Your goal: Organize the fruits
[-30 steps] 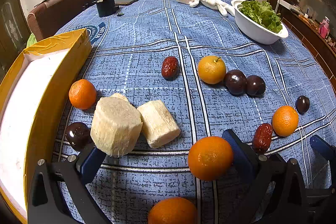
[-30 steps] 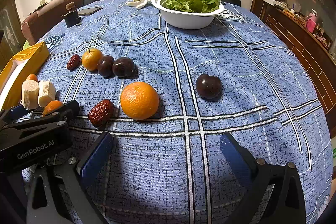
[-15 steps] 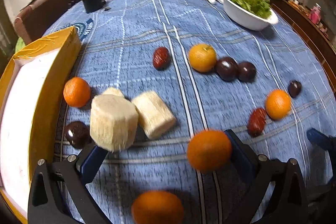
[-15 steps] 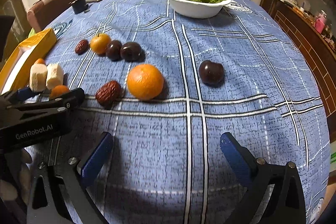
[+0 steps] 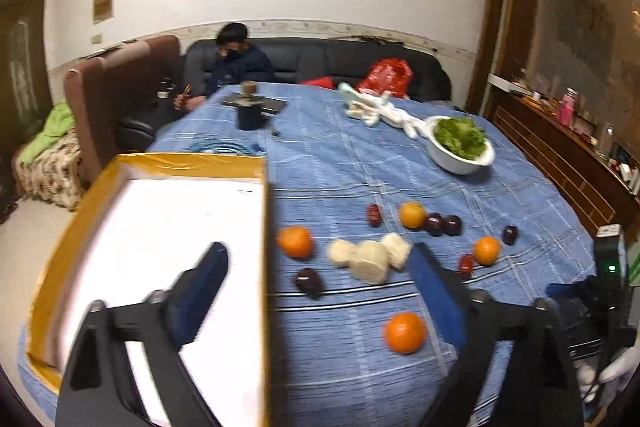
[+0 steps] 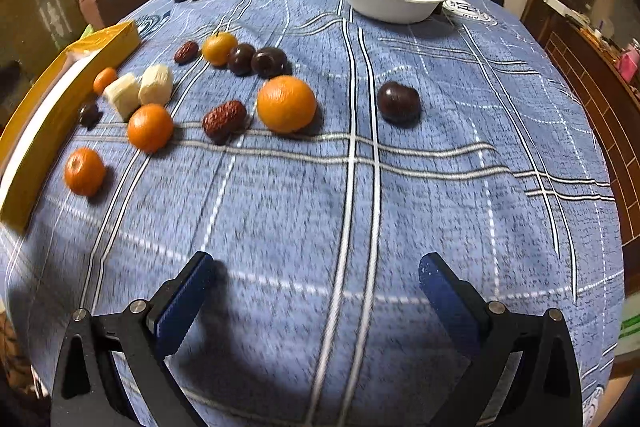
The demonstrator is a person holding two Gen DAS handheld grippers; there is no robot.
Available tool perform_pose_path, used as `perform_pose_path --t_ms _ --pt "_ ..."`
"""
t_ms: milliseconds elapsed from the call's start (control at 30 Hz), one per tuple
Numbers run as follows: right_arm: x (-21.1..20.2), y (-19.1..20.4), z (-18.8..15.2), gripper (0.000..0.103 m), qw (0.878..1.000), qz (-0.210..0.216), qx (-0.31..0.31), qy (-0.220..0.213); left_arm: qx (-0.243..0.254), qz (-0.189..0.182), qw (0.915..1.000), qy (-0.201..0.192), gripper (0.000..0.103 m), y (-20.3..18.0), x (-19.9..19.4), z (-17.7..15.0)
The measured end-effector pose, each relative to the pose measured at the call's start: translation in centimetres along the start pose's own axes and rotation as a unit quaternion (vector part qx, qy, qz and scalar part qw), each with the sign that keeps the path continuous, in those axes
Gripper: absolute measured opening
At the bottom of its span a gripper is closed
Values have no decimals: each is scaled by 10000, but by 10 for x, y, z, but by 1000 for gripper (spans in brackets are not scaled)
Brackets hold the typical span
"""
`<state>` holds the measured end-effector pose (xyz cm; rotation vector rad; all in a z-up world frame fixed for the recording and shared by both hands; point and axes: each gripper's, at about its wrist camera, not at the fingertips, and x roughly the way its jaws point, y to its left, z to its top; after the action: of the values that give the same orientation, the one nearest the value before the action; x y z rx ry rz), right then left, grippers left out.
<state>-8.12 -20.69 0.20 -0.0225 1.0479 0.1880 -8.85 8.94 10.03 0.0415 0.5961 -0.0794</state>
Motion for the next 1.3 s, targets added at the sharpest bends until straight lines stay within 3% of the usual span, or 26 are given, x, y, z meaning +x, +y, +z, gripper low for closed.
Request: perform_pose_path --t_ms 100,167,233,300,367,400,567,900,933,1000,1133,1300 --pt "-8 -10 0 95 9994 212 250 -126 -180 -144 9994 244 93 7 6 -5" --pt "-12 -17 6 81 9972 517 486 -251 -217 -412 9979 460 93 3 11 -12" --pt "-12 -18 15 72 9947 710 646 -368 -174 -708 9951 666 90 -6 17 -21" --pt "-9 -15 29 64 9919 944 725 -446 -25 -1003 9910 883 67 -20 24 -28" --pt "-4 -9 43 61 9910 1002 741 -482 131 -1178 9868 1099 51 -34 33 -33" --pt "-2 -5 50 61 9909 983 743 -540 185 -1227 9852 1182 47 -38 37 -35" --pt "6 6 72 61 9925 666 650 -797 329 -1312 9820 1322 47 -50 44 -43" --pt "28 -2 78 50 9900 853 909 -655 504 -1242 9748 1784 47 -65 75 -50" --pt "29 -3 78 50 9900 839 922 -656 525 -1178 9750 1811 46 -67 78 -50" --pt "30 -4 77 49 9900 808 953 -653 594 -960 9769 1812 36 -69 79 -49" --pt "30 -5 76 40 9901 794 954 -659 511 -916 9783 1785 35 -67 78 -50" --pt "26 -4 73 39 9889 859 1009 -679 56 -1013 9829 1534 35 -46 57 -45"
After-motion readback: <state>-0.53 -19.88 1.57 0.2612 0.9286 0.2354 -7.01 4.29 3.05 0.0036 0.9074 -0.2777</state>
